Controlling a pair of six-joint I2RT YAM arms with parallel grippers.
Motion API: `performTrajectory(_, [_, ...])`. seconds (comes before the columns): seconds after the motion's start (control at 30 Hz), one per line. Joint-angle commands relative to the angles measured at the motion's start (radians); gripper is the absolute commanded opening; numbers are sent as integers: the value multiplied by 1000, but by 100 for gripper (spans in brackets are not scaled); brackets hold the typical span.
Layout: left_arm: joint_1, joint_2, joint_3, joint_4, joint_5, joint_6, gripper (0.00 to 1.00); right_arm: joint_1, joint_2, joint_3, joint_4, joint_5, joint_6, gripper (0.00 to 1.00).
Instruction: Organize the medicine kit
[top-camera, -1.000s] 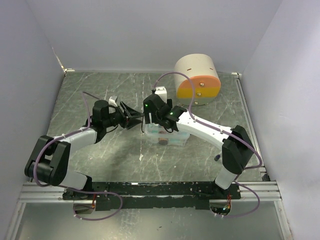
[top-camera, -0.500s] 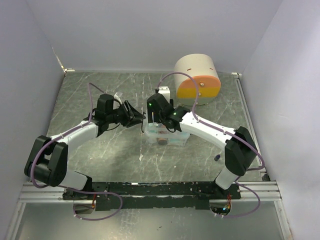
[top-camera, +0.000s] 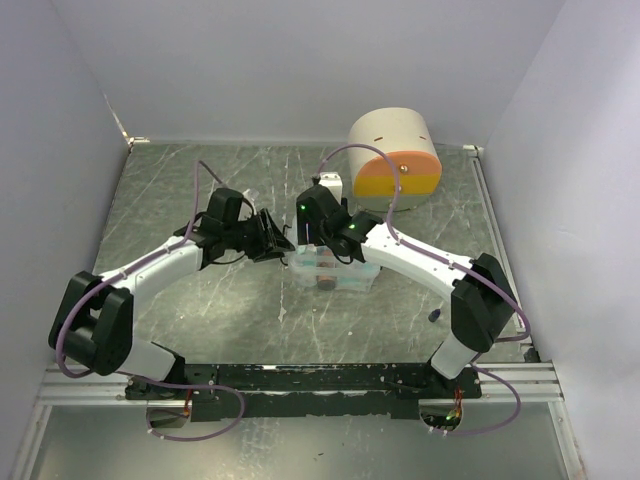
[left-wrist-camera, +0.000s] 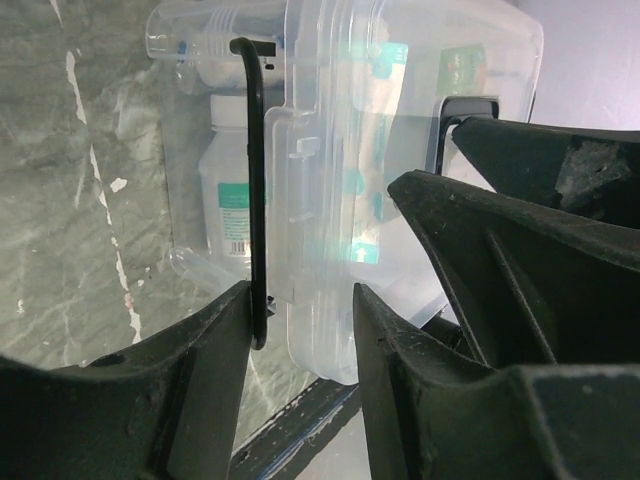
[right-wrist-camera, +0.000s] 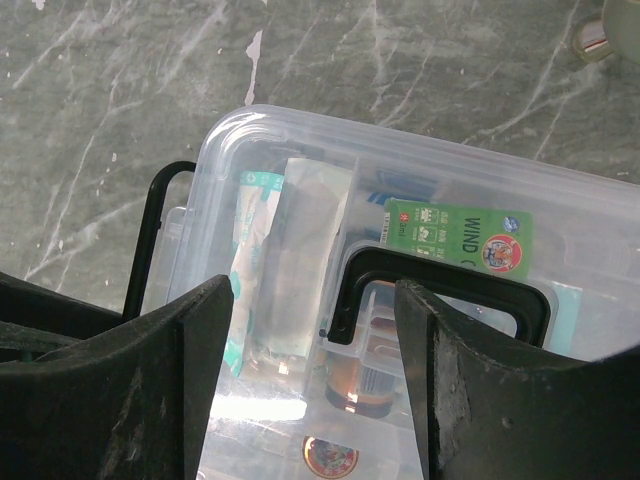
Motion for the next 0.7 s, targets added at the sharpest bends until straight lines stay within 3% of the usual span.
performTrajectory(0.0, [-13, -10, 47, -85, -63, 60, 53, -8, 43, -51, -89, -63, 25, 65])
performTrajectory(0.4, [-66, -27, 88, -195, -151, 124, 52, -8, 43, -60, -85, -62, 32, 65])
performTrajectory(0.67, [-96, -29, 114, -249, -219, 163, 40, -8, 48, -61, -83, -65, 36, 65])
